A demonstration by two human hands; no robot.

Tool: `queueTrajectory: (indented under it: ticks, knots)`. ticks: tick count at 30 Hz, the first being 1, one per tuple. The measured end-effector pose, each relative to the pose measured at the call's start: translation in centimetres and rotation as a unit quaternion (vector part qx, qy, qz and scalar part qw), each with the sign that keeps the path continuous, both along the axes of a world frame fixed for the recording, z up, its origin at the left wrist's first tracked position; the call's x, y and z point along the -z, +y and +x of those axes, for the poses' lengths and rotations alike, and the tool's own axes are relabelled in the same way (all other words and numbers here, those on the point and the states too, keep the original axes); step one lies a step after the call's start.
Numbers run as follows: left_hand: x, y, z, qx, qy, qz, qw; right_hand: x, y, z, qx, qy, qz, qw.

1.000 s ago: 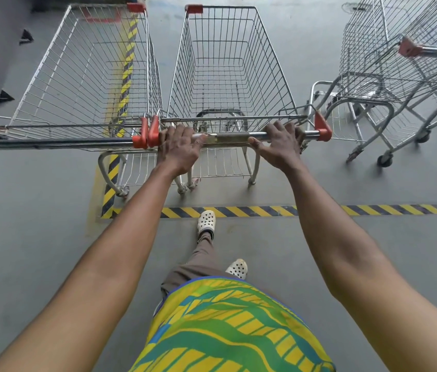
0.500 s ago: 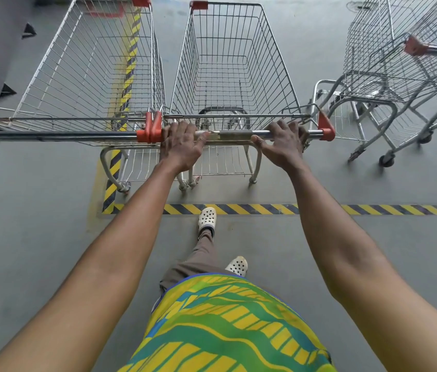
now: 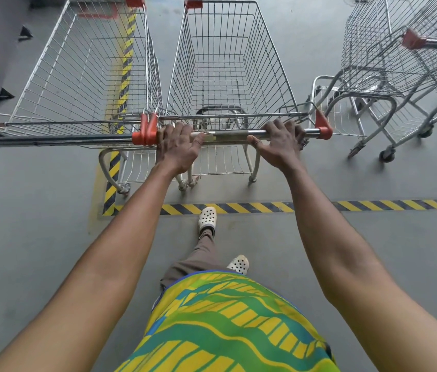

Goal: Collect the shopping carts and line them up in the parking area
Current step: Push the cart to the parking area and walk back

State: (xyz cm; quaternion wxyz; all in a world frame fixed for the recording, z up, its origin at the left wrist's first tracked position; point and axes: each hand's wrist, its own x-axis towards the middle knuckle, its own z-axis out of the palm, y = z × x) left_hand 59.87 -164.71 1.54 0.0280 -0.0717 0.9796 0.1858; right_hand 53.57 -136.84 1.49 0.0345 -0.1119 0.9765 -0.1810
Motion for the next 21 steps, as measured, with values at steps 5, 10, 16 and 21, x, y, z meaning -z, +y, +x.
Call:
queueTrajectory:
  ticks: [5, 10, 16, 21]
  knots:
    - [-0.1, 0.1, 0.2, 0.008, 0.010, -0.016, 1.000, -0.2, 0.0, 0.1, -0.003, 0.001, -0.004, 1.000]
    - [-0.7, -1.3, 0.2, 0.044, 0.063, -0.109, 0.991, -0.3, 0.1, 0.1, -0.005, -0.009, -0.003, 1.000]
    - [-2.3, -5.4, -1.1, -0.077, 0.194, -0.198, 0.958, -0.6, 0.0, 0.1, -0.004, -0.004, 0.015, 1.000]
    - [-0.9, -6.7, -1.2, -0.116, 0.175, -0.121, 0.970, -0.6, -0.1, 0.0, -0.007, -0.008, 0.036, 0.999]
